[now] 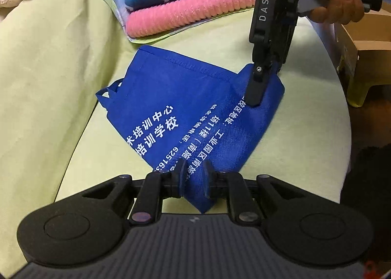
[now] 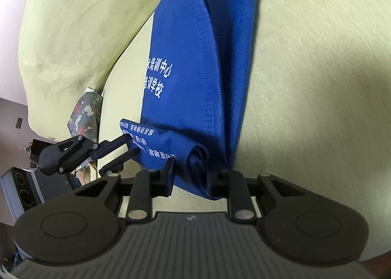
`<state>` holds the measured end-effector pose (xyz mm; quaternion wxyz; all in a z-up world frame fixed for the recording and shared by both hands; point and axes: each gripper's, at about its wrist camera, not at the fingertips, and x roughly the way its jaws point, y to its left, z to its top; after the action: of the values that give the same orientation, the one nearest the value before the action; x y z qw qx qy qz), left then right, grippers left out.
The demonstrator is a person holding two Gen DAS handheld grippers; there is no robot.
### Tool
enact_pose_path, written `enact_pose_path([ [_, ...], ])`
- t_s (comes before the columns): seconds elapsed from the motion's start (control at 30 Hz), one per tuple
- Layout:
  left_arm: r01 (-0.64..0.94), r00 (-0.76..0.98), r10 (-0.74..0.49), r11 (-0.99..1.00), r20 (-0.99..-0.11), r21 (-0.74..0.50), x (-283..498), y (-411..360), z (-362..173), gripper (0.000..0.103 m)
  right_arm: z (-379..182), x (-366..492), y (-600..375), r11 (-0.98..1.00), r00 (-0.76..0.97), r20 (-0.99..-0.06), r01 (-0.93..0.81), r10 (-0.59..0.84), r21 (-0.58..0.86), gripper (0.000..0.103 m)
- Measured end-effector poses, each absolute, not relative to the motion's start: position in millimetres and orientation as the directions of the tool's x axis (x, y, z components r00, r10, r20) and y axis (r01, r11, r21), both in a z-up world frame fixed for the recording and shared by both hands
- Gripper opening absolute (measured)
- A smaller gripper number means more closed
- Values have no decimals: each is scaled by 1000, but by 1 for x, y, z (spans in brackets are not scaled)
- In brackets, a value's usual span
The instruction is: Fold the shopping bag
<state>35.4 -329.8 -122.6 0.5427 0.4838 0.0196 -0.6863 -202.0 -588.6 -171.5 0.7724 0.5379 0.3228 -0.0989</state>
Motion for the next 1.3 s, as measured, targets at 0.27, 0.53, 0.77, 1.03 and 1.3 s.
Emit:
enact_pose_path([
  [0.27,781,67,-691,-412,-720,468,35,-347,-128,20,-170,-199,-595,394,763,-619,518,189,759,17],
  [0.53,814,87,-667,-381,-740,439,31,-356,-135,3,-145,-204,-556,583,773,-631,545,-70,603,27],
  [0.77,825,91,-671,-363,-736,433,31,-356,-136,3,-129,-208,-451,747,644,-448,660,-620,-84,33],
  [1.03,809,107,-688,-359,-718,465,27,-354,-139,3,-154,-166,-443,770,623,-461,567,-633,-292,15],
  [1.3,783,101,-743,-350,-661,514,17,-350,-128,10,-148,-159,-471,814,636,-546,557,-546,-165,15],
])
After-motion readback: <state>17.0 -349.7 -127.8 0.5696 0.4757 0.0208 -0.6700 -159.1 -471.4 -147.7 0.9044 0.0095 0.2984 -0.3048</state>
